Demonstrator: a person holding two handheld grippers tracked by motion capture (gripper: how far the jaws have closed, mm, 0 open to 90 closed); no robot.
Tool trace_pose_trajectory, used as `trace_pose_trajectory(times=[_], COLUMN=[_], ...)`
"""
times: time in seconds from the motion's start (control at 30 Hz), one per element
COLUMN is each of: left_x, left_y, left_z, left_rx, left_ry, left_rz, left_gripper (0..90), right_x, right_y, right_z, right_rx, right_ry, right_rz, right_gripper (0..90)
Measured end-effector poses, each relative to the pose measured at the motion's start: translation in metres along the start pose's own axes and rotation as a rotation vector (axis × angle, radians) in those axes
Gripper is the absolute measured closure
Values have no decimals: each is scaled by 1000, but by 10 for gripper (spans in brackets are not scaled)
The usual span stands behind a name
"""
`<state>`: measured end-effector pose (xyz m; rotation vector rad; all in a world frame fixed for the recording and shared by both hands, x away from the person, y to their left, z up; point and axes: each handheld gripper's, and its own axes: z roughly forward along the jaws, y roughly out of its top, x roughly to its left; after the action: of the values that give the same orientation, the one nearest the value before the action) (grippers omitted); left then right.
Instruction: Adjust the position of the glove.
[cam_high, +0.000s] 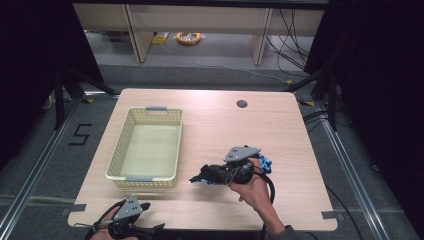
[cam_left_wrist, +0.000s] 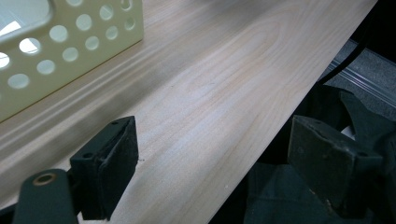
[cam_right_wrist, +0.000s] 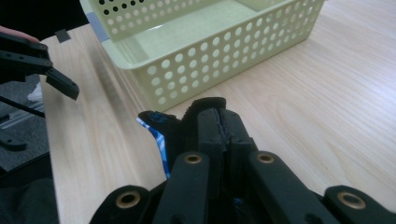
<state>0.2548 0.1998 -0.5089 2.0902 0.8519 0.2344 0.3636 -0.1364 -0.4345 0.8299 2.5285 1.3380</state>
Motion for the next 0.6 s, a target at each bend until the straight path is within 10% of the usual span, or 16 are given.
trace_pose_trajectory(times=[0.3,0.47,0.6], left_x=[4,-1,4], left_y=[1,-1,1], left_z=[0,2,0], left_rx=[15,-14,18], left_ry=[23,0,23], left_rz=[48,-10,48], left_gripper=[156,156,156], right_x=[4,3,0], right_y=[-24,-43,-60], right_z=[-21,-15,-10], right_rx=[10,65,129], right_ry=[18,57,78], right_rz=[-35,-37,-12], right_gripper=[887,886,885])
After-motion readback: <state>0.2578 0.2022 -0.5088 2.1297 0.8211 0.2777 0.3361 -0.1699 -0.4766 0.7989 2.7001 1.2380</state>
